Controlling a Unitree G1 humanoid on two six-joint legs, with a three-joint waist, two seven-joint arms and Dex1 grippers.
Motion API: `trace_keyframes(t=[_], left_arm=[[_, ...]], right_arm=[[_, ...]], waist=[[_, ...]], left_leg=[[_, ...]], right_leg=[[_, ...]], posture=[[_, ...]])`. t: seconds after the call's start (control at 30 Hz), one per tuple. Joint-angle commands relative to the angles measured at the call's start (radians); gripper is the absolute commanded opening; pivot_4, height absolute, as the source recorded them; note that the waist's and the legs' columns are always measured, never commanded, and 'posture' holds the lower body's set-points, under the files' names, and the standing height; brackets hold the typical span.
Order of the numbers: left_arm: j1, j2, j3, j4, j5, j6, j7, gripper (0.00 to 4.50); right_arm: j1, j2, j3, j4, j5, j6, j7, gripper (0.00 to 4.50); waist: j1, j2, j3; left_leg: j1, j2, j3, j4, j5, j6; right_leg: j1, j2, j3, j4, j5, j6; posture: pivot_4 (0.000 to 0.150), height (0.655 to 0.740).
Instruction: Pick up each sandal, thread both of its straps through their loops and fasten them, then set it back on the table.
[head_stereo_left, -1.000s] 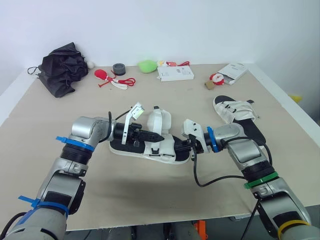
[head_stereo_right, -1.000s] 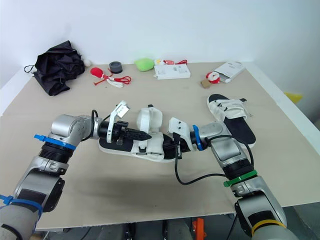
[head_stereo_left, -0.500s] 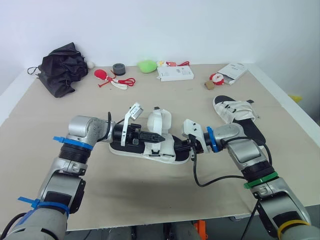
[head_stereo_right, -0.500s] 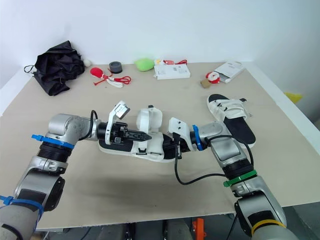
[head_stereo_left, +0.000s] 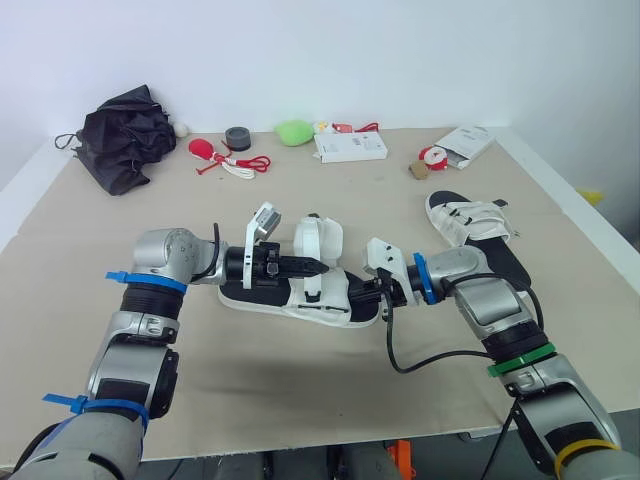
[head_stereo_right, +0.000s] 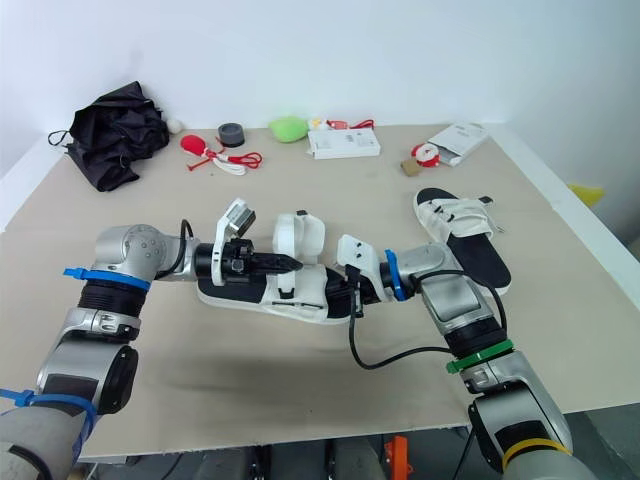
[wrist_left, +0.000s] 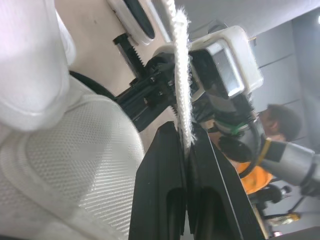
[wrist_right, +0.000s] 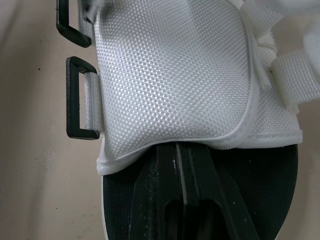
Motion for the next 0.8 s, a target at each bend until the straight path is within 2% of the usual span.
trace_keyframes(t=[0.03,0.27,0.6,0.8], left_arm=[[-0.008,0.018,-0.002,-0.043,-0.036,0.03,-0.02,0.05],[0.055,0.062,-0.108,-0.111,0.003,-0.044,-0.054,0.05],[0.1,0.063,-0.176,-0.174,0.062,-0.212,-0.057,0.05],[0.064,0.026,-0.105,-0.144,0.024,-0.179,-0.017,0.05]], right_arm=[[0.027,-0.003,0.041,0.048,-0.05,0.018,-0.027,0.0],[0.031,-0.005,0.039,0.039,-0.048,0.022,-0.028,0.0],[0.032,-0.007,0.038,0.038,-0.048,0.024,-0.029,0.0],[0.033,-0.007,0.039,0.038,-0.048,0.023,-0.027,0.0]], waist=[[0.0,0.0,0.0],[-0.001,0.0,0.0],[0.0,0.0,0.0],[0.0,0.0,0.0]], left_leg=[[0.0,0.0,0.0,0.0,0.0,0.0],[0.0,0.0,0.0,0.0,0.0,0.0],[0.0,0.0,0.0,0.0,0.0,0.0],[0.0,0.0,0.0,0.0,0.0,0.0]], right_leg=[[0.0,0.0,0.0,0.0,0.0,0.0],[0.0,-0.001,0.001,0.0,0.0,-0.001],[0.0,-0.002,0.002,0.0,0.001,-0.001],[0.0,-0.002,0.001,0.0,0.001,-0.001]], posture=[[0.15,0.74],[0.15,0.74],[0.15,0.74],[0.15,0.74]])
